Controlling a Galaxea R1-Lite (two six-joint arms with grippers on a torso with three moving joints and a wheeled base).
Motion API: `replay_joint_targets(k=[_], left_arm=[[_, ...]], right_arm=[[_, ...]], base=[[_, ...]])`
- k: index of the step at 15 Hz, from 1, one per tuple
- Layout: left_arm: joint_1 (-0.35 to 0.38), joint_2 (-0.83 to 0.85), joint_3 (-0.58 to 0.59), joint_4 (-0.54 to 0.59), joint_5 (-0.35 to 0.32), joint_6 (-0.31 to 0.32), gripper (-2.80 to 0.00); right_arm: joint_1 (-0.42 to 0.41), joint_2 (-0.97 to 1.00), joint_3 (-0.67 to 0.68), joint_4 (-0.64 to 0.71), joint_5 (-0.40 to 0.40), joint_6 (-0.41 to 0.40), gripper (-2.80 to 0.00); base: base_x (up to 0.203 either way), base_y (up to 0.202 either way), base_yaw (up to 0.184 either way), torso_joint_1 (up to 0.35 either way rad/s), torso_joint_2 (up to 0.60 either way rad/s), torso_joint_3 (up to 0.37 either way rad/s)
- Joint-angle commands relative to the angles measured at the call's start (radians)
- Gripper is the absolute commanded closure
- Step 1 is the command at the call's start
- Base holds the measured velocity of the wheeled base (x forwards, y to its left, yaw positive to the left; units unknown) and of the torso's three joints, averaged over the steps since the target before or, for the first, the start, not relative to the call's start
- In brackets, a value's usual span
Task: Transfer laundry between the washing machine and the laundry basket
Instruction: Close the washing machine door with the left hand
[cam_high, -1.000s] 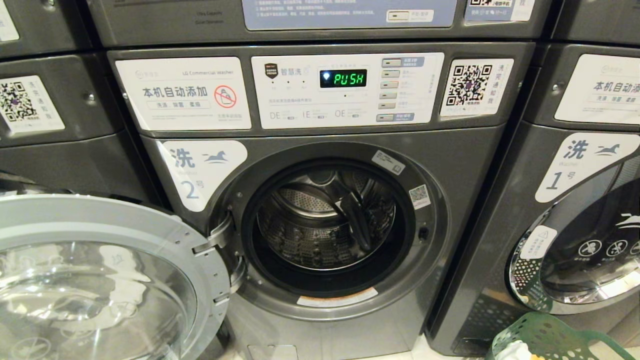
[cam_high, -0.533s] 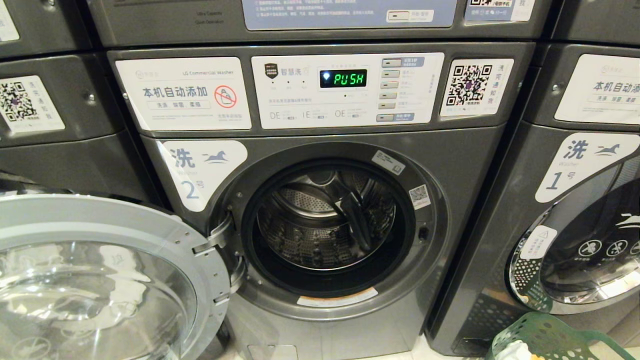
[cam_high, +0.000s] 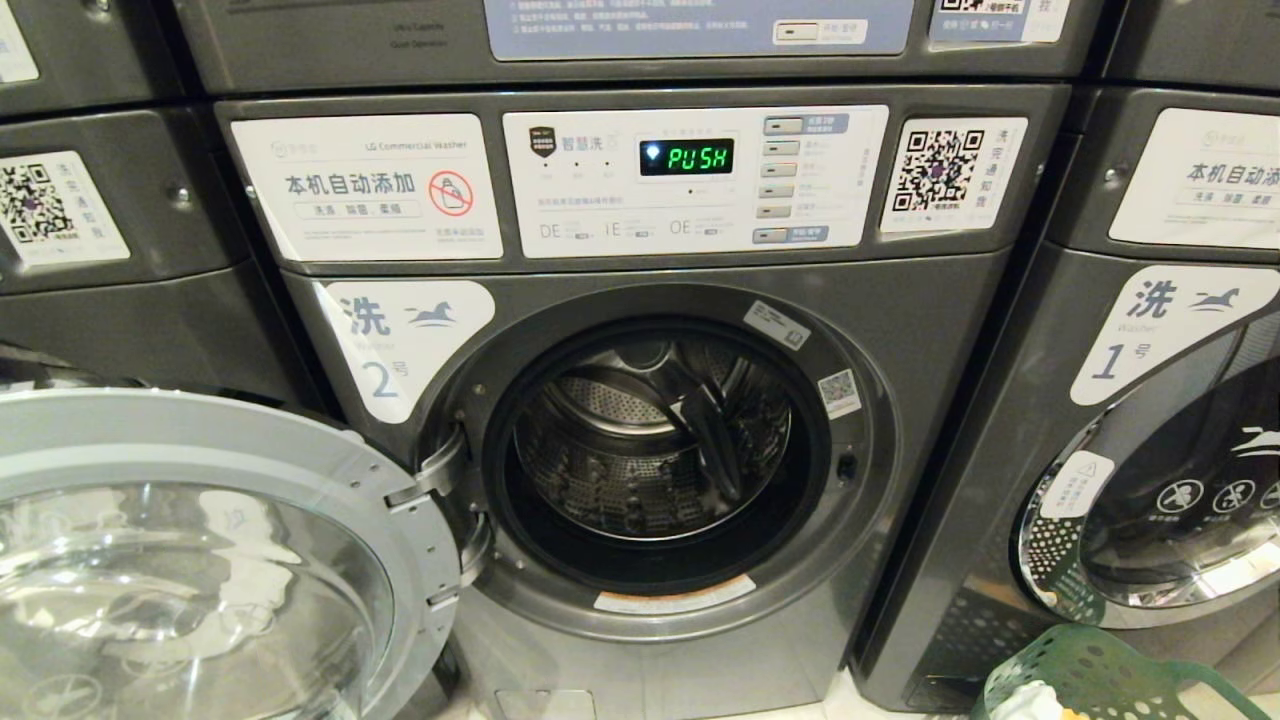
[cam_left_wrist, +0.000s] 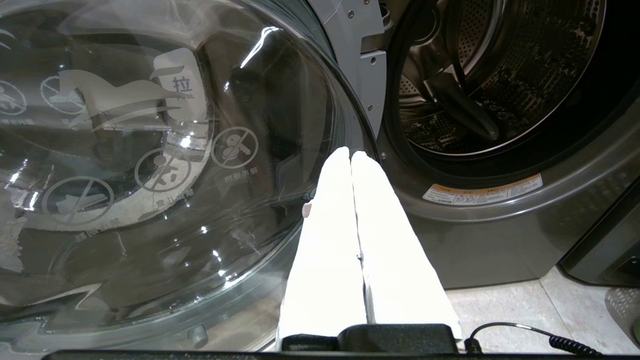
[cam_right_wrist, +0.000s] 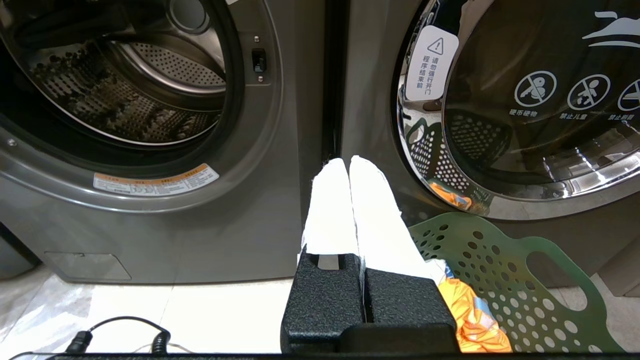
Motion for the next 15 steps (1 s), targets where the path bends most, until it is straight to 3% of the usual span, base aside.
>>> replay_joint_targets(k=[1, 10, 15], left_arm=[[0.0, -0.001, 0.0, -0.001, 0.0, 0.0, 0.0], [0.0, 0.0, 0.0, -0.001, 0.0, 0.0, 0.0], [0.0, 0.0, 0.0, 0.0, 0.0, 0.0, 0.0]], right_arm=[[0.0, 0.001, 0.0, 0.0, 0.0, 0.0, 0.0], [0.0, 0.001, 0.0, 0.0, 0.0, 0.0, 0.0], [0.0, 0.001, 0.0, 0.0, 0.0, 0.0, 0.0]], base=[[0.0, 0.0, 0.0, 0.0, 0.0, 0.0], [0.0, 0.0, 0.0, 0.0, 0.0, 0.0], [-0.172, 0.0, 0.001, 0.002, 0.0, 0.005]])
